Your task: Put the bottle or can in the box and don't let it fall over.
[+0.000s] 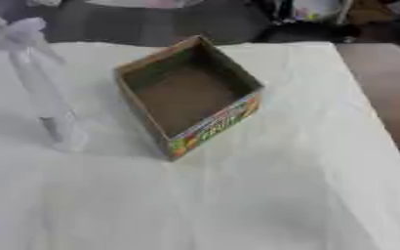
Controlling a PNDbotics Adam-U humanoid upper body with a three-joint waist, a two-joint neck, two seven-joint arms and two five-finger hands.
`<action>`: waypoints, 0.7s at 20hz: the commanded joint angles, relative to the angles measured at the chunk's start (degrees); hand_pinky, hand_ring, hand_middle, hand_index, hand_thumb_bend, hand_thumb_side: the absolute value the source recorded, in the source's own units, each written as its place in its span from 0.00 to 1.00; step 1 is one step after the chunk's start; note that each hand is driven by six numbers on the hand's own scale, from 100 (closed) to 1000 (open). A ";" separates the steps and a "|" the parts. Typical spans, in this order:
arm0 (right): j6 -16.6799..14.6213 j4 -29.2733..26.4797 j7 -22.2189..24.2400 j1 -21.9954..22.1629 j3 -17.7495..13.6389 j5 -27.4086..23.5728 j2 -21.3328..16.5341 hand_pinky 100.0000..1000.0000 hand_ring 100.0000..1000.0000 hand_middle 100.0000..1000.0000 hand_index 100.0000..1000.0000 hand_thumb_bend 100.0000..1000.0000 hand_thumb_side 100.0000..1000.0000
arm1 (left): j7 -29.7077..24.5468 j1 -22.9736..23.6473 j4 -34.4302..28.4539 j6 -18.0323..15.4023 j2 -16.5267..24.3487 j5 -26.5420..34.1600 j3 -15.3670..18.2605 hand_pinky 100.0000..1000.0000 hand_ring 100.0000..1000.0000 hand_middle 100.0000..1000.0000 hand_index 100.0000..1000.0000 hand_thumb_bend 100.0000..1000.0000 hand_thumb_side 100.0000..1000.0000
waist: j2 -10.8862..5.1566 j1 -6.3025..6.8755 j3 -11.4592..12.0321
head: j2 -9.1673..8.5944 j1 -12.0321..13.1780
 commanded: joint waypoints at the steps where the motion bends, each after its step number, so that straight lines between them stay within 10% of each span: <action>1: 0.15 -1.01 0.10 -0.30 -0.27 -0.18 -1.04 1.00 1.00 1.00 0.93 0.00 0.29 | -0.93 -0.68 -0.80 -0.58 2.14 -0.32 0.73 0.56 0.23 0.77 0.85 0.00 0.79 | -0.56 0.23 0.00 | -0.17 -0.36; 14: 1.79 -1.01 -0.04 -0.07 -0.05 -0.79 -1.09 1.00 1.00 1.00 0.93 0.00 0.31 | -26.16 -5.13 2.86 -12.97 6.21 -7.88 -1.23 0.64 0.32 0.81 0.88 0.00 0.81 | -1.25 0.30 0.18 | 0.19 -0.88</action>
